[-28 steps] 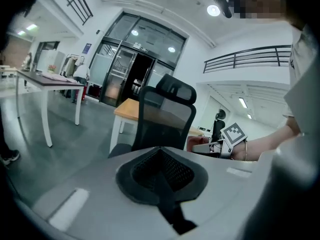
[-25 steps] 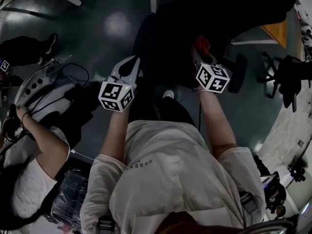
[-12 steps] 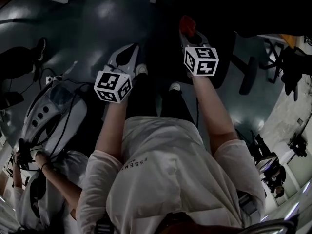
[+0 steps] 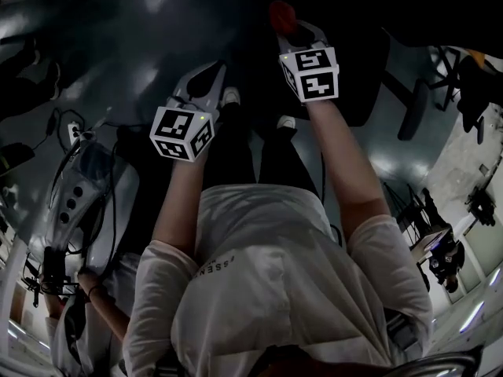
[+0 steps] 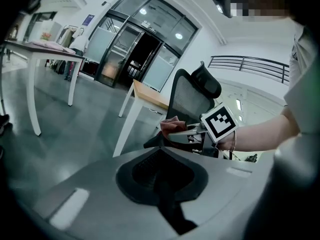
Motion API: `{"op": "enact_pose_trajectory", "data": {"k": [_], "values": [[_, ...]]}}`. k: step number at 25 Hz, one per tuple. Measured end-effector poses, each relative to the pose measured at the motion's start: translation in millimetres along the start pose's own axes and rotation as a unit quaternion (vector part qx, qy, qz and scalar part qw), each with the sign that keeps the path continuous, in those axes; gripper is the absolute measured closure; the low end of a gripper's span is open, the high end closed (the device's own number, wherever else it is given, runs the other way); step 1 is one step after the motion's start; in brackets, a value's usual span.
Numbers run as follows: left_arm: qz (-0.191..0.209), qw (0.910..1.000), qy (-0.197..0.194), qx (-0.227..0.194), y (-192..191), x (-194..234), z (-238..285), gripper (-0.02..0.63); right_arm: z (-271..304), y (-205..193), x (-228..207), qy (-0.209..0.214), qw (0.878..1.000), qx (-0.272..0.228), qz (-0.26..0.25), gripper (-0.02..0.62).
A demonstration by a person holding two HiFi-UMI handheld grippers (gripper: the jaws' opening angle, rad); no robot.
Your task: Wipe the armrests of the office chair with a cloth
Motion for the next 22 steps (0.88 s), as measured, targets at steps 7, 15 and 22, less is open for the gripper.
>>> {"op": "enact_pose_trajectory", "data": {"k": [7, 15, 22], "values": [[0.004, 0.9997, -0.02, 0.015, -20, 22, -17, 0.589, 3, 1, 33, 0.012, 1.0, -0.001, 0.005, 0.546], [0.007, 0.9994, -0.031, 0.013, -42, 4, -21, 0.589, -13, -25, 71, 0.05, 0.999, -0.013, 0.007, 0.546], [0.009, 0.9993, -0.035, 0.01, -76, -31, -42, 0.589, -45, -60, 111, 0.076, 0.997, -0.026, 0.014, 0.545]]}}
Point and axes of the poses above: the fingertips, and each gripper's own axes: z forward along the fingers, x to its left, y out of its top, the point moved 2 cm from there along -z, backward along the fingers, and after that the axes turned 5 degrees about x, right-handed, at the moved point
